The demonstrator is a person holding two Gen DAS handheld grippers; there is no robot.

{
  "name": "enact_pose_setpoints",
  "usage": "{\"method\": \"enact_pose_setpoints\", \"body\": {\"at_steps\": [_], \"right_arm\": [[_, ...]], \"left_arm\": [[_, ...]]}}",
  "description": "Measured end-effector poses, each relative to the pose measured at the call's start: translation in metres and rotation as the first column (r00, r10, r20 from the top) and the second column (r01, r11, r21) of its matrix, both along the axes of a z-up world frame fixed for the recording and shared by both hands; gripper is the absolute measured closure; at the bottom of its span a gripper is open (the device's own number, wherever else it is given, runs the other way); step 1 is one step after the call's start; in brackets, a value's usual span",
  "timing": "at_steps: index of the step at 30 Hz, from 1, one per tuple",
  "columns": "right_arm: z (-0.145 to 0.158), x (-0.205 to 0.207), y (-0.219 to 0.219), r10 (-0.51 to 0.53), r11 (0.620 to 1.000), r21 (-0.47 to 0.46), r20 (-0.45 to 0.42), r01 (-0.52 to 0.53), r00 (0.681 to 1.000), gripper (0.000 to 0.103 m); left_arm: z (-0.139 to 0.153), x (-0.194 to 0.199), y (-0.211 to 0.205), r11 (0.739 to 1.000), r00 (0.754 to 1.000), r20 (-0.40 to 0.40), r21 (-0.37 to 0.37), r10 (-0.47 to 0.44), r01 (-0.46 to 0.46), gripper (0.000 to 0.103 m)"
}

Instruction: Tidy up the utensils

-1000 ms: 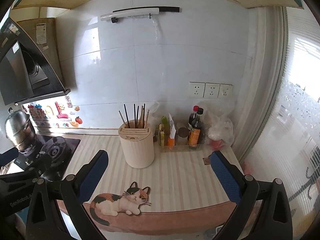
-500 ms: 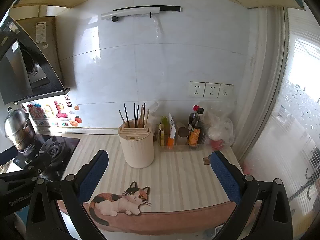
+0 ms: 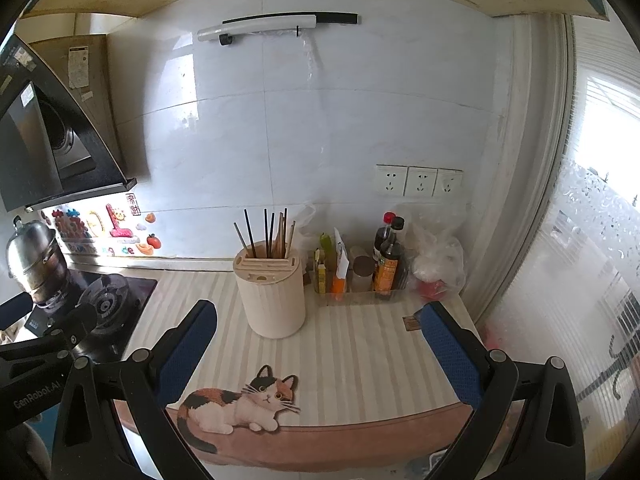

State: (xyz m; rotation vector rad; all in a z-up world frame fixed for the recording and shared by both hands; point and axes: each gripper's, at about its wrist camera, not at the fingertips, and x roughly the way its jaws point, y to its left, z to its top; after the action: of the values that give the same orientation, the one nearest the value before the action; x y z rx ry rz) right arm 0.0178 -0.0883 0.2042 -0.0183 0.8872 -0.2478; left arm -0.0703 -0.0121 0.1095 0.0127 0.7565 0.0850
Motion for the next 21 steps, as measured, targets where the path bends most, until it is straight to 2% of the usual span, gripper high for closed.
{"method": "enact_pose_setpoints", "body": {"at_steps": [21], "right_arm": [[-0.0003,0.0005,-0.004,0.003,1.0,0.001,0.0,-0.003,1.0,0.0]], "left_arm": [[0.0022,0.0025,-0.0057,1.0,1.0,0.011,0.0,0.012,-0.012,0.0]]}}
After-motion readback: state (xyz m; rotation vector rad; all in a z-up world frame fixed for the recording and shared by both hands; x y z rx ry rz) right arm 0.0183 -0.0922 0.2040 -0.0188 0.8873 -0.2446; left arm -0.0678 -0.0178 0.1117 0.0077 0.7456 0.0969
